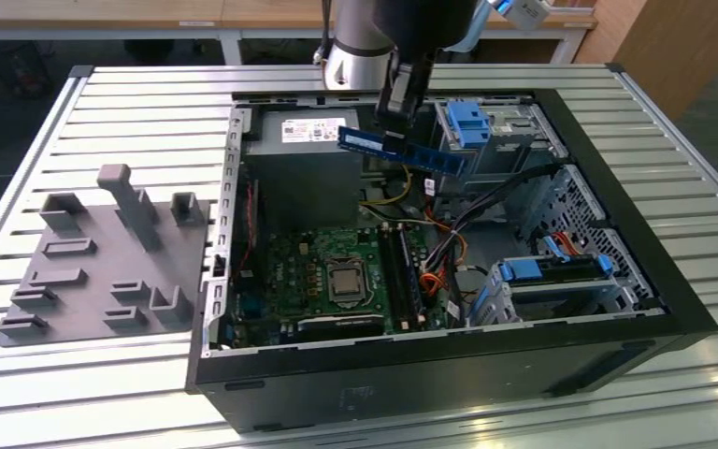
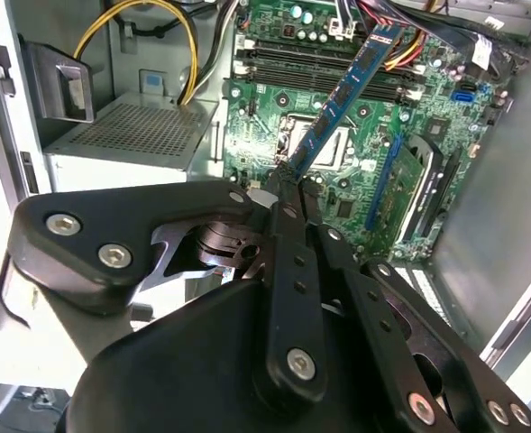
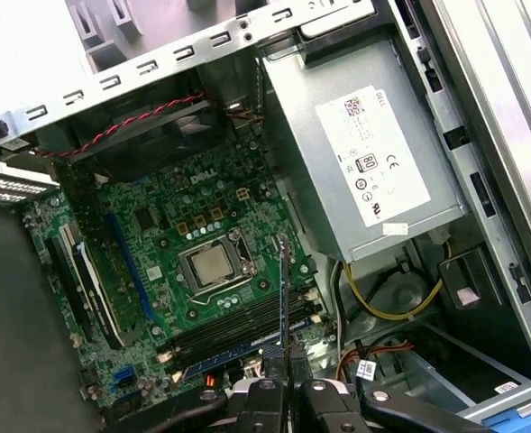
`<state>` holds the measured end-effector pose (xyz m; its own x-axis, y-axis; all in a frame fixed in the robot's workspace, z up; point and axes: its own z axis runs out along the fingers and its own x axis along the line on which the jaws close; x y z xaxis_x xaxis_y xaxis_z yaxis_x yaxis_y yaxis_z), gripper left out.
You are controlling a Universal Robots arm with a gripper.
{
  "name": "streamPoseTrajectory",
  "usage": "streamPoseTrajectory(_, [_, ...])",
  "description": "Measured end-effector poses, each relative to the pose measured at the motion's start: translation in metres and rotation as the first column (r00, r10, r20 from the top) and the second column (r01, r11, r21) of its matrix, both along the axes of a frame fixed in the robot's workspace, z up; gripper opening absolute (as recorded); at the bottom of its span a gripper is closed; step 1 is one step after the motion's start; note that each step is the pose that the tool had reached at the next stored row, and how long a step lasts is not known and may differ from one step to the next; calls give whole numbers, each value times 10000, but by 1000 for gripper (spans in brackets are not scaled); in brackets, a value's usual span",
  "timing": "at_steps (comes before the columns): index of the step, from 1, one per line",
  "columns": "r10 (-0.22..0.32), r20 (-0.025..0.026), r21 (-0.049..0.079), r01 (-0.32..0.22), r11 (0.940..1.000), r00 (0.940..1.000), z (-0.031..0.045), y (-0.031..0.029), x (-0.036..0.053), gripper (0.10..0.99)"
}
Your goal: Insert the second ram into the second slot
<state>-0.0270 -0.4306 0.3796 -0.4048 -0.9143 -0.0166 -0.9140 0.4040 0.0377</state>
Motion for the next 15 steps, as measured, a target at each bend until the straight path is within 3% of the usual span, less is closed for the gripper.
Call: streamPoseTrajectory(15, [-714, 0, 0, 714, 9974, 9974, -1, 0, 0, 133])
